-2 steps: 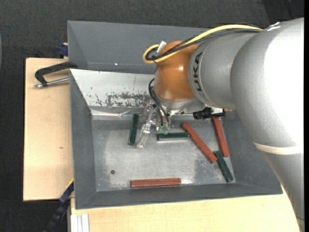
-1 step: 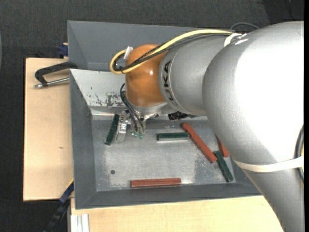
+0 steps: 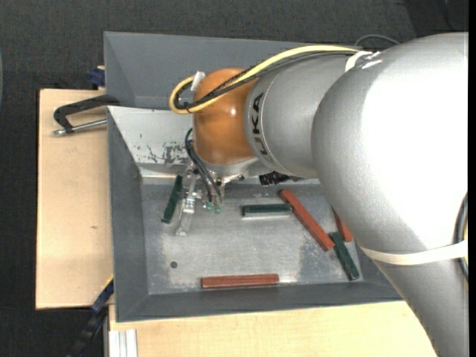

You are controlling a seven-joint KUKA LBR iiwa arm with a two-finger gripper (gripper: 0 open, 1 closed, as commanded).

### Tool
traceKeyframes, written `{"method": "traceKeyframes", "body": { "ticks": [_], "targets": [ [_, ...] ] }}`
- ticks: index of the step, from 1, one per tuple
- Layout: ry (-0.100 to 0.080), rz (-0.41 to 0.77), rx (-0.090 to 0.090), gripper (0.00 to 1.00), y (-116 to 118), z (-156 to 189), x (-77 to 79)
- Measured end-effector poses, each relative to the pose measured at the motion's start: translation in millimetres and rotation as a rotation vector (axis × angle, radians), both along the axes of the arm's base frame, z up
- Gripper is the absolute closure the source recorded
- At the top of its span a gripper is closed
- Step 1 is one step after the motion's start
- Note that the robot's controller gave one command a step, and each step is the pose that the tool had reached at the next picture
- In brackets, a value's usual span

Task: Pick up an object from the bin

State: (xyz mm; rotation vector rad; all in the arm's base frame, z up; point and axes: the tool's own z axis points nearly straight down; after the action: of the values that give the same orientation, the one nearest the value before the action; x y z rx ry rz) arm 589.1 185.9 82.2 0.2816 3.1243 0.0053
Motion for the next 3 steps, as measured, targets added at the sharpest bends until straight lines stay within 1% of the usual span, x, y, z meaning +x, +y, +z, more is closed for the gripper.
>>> {"method": "traceKeyframes", "body": {
  "ticks": [1, 2, 3],
  "targets": [
    [0.0, 0.0, 0.0, 0.0, 0.0, 0.0, 0.0],
    [-0.001, -0.061, 0.0, 0.0, 17.6, -5.2, 7.3],
    [0.001, -0.172, 0.0, 1.0, 36.3, -11.1, 6.8]
  ]
}}
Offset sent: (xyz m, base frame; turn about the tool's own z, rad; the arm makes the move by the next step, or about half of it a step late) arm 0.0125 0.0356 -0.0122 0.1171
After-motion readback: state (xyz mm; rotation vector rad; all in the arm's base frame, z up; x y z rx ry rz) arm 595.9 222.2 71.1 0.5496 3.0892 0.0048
